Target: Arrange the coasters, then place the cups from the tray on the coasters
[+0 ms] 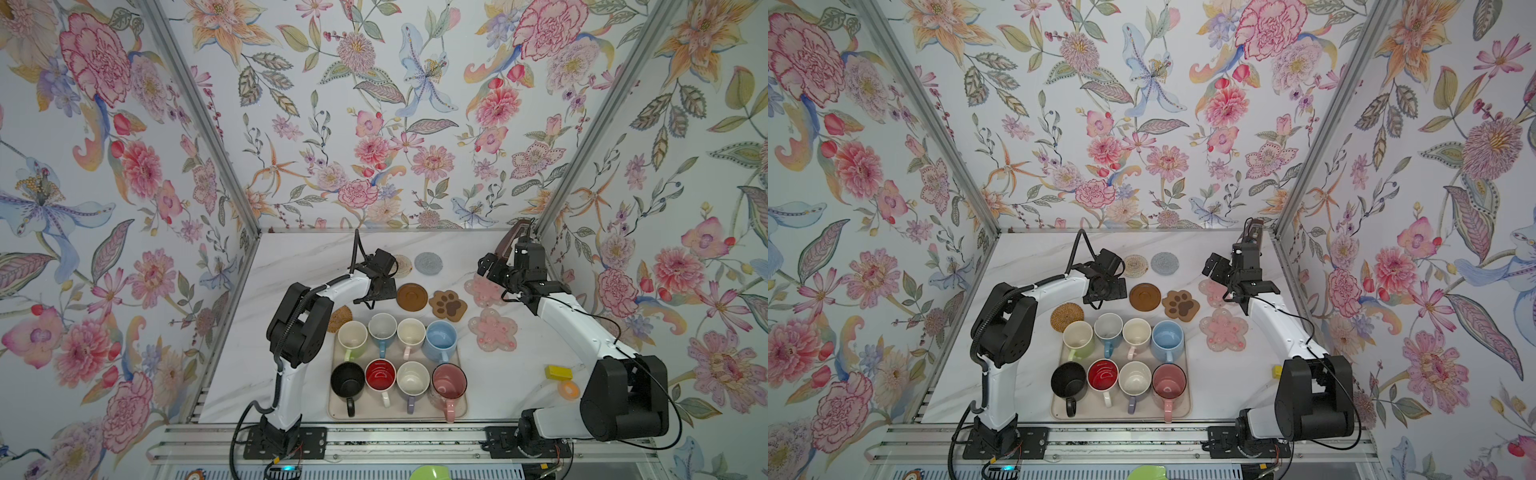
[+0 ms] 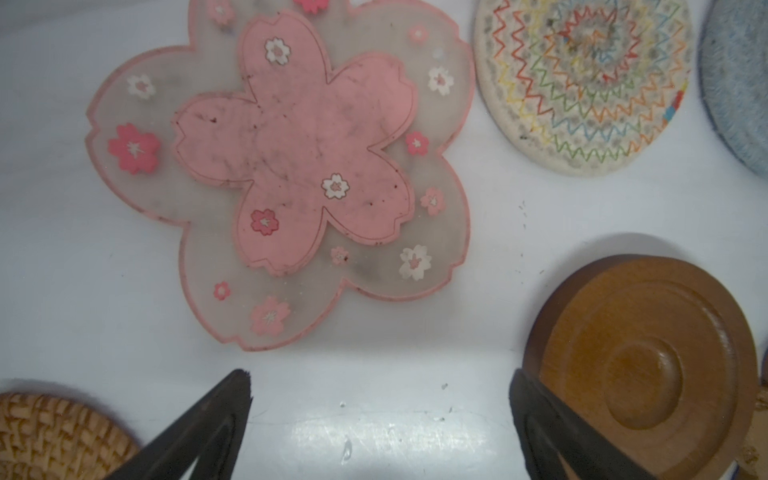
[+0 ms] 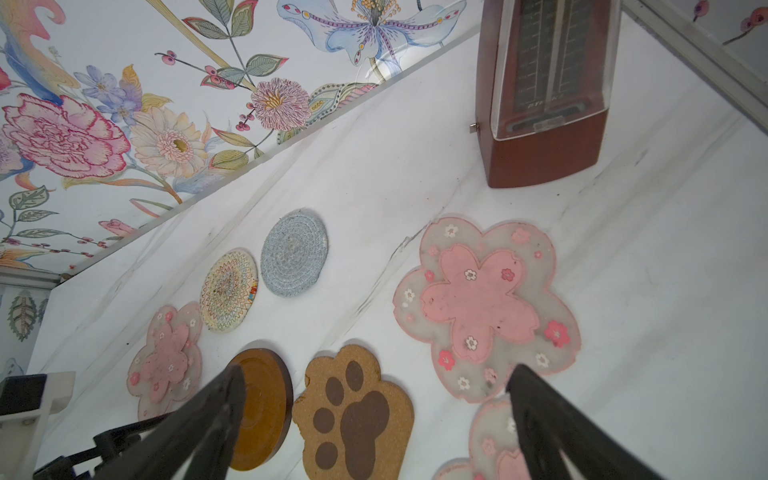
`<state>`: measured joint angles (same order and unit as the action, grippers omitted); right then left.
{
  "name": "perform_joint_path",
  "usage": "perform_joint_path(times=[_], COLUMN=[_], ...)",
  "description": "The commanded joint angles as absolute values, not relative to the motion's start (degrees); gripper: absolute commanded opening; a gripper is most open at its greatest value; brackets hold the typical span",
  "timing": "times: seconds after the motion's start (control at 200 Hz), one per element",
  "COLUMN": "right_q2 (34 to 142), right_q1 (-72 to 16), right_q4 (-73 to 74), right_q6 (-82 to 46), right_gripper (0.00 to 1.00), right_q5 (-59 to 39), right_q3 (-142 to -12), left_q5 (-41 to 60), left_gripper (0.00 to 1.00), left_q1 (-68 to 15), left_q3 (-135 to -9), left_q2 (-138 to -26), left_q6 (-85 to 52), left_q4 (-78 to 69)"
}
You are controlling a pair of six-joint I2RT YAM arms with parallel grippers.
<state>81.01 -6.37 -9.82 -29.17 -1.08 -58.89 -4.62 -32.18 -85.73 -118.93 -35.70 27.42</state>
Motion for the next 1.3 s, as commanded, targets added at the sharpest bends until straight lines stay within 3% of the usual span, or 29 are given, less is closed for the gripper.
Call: perform_joint_path(times=[0.0,0.621,1.296], right_q2=[80.09,77.40,76.11], right_q1=[-5.78,-4.30,-3.69], right_q4=[-10.94,-10.74,-11.16], right_q6=[-28.05,-27.95,-28.49], right_gripper=[0.99,0.99,0.99], right_q5=[-0.27,-0.62,-1.10], right_q3=[-59.85,-57.54,-56.51], left_q5=[-3.02,-3.05,-4.34], left_gripper=[0.99,0.99,0.99], left_q1=[-32.88,-33.01,-27.43], left_q3=[-87.69,-95.59,-98.84], left_q2=[-121.45,-128.49,-131.34], left_q6=[-34.27,-35.35,-36.12], left_q4=[28.57,29.69,27.51])
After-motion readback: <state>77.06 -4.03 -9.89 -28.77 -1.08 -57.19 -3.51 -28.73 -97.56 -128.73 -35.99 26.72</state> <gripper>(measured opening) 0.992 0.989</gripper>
